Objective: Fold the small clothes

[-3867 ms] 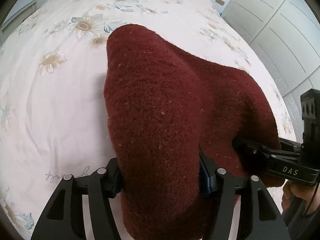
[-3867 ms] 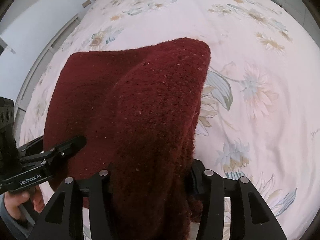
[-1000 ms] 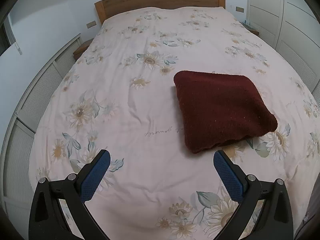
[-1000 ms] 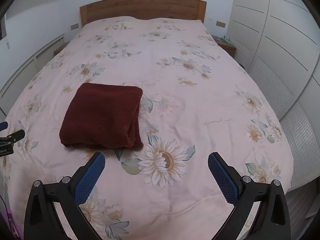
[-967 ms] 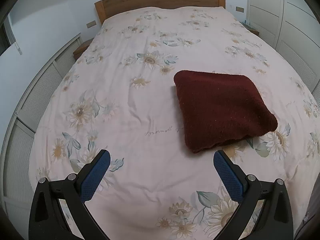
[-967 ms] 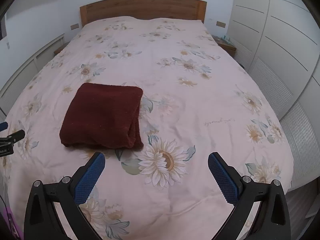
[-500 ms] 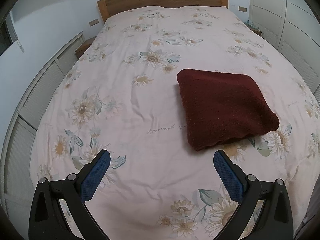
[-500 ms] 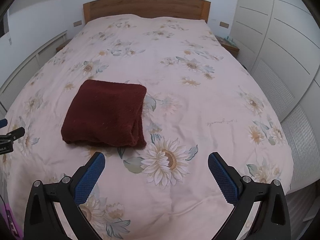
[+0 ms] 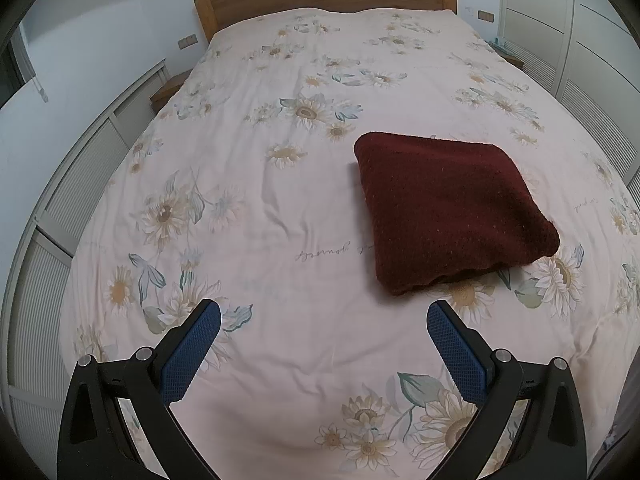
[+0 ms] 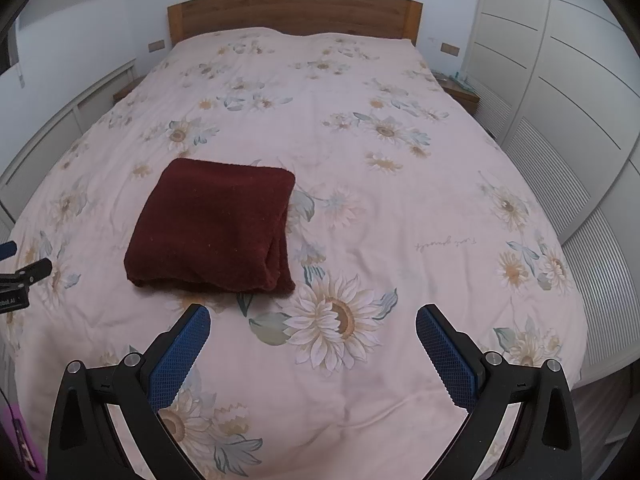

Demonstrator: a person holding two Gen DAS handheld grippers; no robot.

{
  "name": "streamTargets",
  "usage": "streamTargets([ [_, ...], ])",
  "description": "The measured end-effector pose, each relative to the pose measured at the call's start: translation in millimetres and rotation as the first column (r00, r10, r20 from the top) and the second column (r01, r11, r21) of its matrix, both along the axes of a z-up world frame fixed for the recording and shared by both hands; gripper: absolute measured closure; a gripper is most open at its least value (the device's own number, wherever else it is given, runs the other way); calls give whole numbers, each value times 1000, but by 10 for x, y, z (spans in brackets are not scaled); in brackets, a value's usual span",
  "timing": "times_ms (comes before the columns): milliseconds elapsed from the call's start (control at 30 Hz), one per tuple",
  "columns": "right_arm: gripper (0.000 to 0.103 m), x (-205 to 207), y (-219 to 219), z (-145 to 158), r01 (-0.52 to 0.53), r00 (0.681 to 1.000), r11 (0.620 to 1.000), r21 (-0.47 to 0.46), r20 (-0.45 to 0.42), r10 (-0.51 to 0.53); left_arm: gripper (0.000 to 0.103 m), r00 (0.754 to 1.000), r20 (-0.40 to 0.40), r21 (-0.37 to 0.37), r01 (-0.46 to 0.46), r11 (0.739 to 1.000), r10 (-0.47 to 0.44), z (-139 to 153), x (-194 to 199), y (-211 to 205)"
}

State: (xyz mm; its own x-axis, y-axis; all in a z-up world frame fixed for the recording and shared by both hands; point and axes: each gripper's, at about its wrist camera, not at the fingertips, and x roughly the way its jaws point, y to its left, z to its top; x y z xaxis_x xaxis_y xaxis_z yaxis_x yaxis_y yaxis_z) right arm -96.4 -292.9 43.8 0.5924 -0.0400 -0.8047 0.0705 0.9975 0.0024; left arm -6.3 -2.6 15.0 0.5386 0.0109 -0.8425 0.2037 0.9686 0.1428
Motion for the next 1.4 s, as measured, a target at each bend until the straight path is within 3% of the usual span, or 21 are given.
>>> streamTargets([
  [1400,0,4,54,-44,-23,1000,1000,-7,-22,22,1,999,-24,4,35,999,-35,-105,-1,-19],
])
